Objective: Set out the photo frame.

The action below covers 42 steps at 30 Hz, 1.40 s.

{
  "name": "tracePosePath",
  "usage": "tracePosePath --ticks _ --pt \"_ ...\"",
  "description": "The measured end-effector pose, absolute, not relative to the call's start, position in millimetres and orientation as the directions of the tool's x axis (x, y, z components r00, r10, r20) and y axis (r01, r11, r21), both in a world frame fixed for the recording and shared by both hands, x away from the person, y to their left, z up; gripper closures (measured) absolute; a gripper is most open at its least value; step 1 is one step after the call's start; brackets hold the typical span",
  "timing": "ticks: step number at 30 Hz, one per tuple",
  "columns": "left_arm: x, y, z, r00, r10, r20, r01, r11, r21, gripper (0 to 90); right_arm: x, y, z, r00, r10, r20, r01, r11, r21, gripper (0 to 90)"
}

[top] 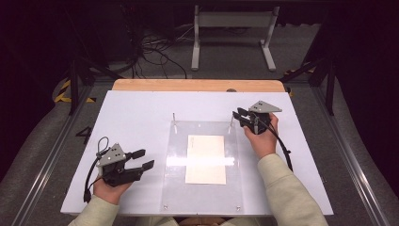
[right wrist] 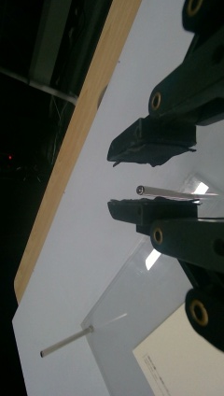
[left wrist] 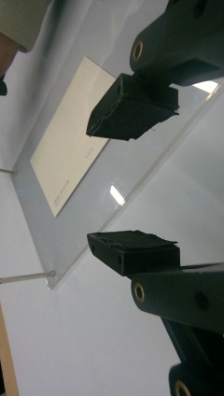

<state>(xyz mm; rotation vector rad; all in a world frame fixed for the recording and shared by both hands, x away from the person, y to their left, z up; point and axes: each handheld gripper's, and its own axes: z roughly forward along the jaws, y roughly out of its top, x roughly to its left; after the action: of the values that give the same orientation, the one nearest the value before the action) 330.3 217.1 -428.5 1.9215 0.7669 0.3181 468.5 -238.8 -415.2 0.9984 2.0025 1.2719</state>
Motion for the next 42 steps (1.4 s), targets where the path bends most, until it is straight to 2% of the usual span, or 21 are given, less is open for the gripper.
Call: tracePosePath --ticks 1,3,13,16,34,42 --pt "330.8 218.6 -429.5 0.757 0.644 -0.109 0.377 -0.294 0.878 42.9 469.3 -237.8 -418.2 -0.552 0.834 -0.005 0.316 0.215 0.924 61.7" --pt "331.2 221.4 -430.0 0.754 0.647 -0.112 0.378 -0.29 0.879 42.9 472.5 -235.0 -424.0 -0.54 0.841 0.04 0.339 0.173 0.925 65.3" --pt "329.6 220.0 -432.8 0.754 0.648 -0.109 0.385 -0.301 0.872 42.8 479.5 -229.2 -437.4 -0.529 0.849 -0.005 0.355 0.226 0.907 73.8" --pt "330.2 219.1 -434.0 0.755 0.646 -0.111 0.39 -0.307 0.868 42.6 477.5 -226.1 -438.1 -0.534 0.844 -0.047 0.35 0.271 0.897 84.3" --pt "330.4 212.7 -437.6 0.763 0.635 -0.121 0.405 -0.324 0.855 41.7 480.3 -218.8 -439.4 -0.466 0.885 0.001 0.399 0.209 0.893 85.6" --pt "327.6 210.4 -436.5 0.772 0.627 -0.099 0.385 -0.339 0.858 41.7 487.0 -217.9 -438.3 -0.44 0.897 0.037 0.44 0.179 0.88 85.7"
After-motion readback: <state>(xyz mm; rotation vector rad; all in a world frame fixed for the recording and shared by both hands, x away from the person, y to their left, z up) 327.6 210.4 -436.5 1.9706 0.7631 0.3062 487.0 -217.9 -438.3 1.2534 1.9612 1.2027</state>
